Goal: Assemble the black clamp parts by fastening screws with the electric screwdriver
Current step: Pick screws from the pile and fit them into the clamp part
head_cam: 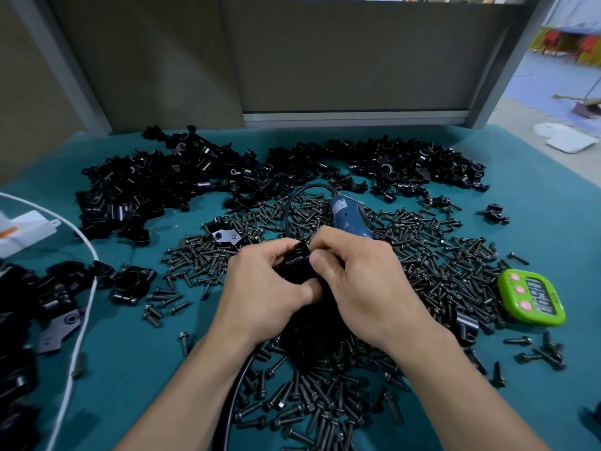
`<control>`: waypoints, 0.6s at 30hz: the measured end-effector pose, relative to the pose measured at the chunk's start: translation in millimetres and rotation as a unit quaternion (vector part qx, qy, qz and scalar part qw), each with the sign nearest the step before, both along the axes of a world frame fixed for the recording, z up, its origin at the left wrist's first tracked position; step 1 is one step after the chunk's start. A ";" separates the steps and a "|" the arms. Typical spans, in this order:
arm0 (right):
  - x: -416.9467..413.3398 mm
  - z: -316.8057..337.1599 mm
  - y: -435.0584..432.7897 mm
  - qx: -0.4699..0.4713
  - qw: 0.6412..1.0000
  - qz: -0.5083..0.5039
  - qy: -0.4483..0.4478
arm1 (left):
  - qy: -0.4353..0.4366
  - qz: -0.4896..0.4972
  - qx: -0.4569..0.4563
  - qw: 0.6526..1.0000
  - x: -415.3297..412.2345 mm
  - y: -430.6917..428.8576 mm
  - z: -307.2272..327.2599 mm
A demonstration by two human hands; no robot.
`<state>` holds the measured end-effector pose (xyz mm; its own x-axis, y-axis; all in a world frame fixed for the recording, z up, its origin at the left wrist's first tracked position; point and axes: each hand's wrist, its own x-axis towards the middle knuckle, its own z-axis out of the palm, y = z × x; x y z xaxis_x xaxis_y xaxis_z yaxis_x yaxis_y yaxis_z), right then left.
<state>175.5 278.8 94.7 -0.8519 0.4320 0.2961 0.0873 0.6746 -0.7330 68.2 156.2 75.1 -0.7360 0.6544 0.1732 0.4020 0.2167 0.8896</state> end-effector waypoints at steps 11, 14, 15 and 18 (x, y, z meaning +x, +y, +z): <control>0.0 3.0 5.5 0.011 0.999 -0.039 -0.002 | -0.030 -0.025 -0.012 0.999 5.4 2.8 -0.2; 4.9 7.8 18.7 0.071 0.973 -0.215 -0.045 | -0.038 -0.010 -0.001 0.999 4.0 2.7 -1.5; 5.6 9.8 21.2 0.094 0.952 -0.270 -0.107 | -0.035 -0.004 -0.001 0.999 3.1 2.3 -1.5; -1.0 9.9 16.1 0.121 0.915 -0.294 -0.248 | -0.027 0.007 -0.017 0.999 2.0 2.3 -1.6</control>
<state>174.5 294.9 104.6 -0.5490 0.8318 0.0826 0.7688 0.5412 -0.3406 70.2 158.5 73.6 -0.7528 0.6489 0.1105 0.3505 0.2531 0.9017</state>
